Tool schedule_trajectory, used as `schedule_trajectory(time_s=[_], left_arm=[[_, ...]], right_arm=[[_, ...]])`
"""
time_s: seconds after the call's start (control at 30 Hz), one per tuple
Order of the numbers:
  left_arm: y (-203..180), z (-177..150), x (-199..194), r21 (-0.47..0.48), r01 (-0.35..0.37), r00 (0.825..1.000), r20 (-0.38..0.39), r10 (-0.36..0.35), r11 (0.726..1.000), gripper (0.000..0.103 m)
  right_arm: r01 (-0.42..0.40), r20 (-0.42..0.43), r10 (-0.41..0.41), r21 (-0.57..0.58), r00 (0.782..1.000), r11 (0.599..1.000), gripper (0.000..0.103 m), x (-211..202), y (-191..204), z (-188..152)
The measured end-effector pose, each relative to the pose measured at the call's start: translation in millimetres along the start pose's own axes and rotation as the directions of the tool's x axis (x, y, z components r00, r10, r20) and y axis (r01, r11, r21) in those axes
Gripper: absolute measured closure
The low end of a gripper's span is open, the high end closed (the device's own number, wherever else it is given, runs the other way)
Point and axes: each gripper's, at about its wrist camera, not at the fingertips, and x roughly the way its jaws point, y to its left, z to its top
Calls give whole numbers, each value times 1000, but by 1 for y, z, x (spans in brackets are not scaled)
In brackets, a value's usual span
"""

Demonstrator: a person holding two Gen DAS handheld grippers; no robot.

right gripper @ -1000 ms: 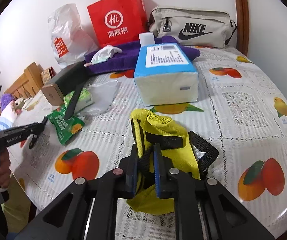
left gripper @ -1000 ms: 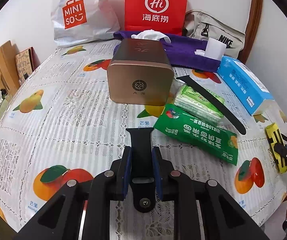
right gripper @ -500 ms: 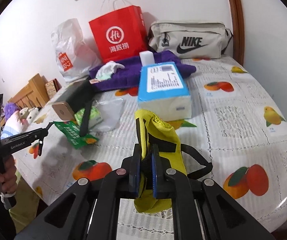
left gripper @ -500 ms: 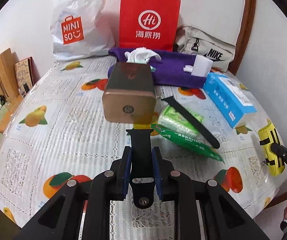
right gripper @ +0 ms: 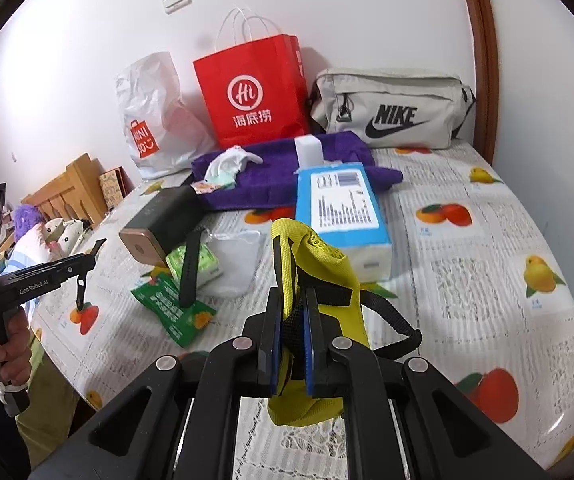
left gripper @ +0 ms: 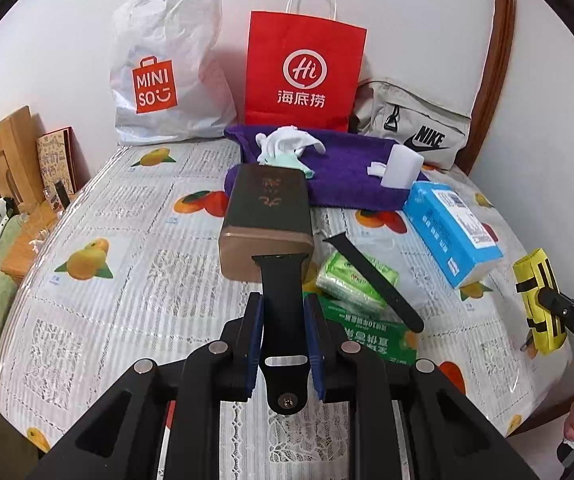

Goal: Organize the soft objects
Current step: 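Carry the strap with the left tool toward the towel while the right tool carries the yellow pouch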

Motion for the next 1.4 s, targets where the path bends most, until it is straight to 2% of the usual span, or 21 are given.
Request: schedule_trajectory(time_s=[0.33, 0.73, 0.93, 1.4], left_arm=[[-1, 26, 0, -7, 7, 1000, 17, -7, 1000, 83], [-2, 74, 26, -9, 5, 1000, 2, -5, 1000, 83], [-3, 97, 49, -11, -5, 1000, -14, 5, 1000, 83], [4, 146, 112, -12, -18, 998, -58, 17, 1000, 83]], right_arm=[[-15, 15, 15, -8, 1000, 1000, 94, 5, 0, 27], [-52, 0, 52, -41, 999, 998, 94, 44, -2, 83], [-47, -12, 46, -59, 999, 997, 94, 79, -6, 122], [-35, -51, 32, -74, 998, 997, 94, 162, -20, 185]])
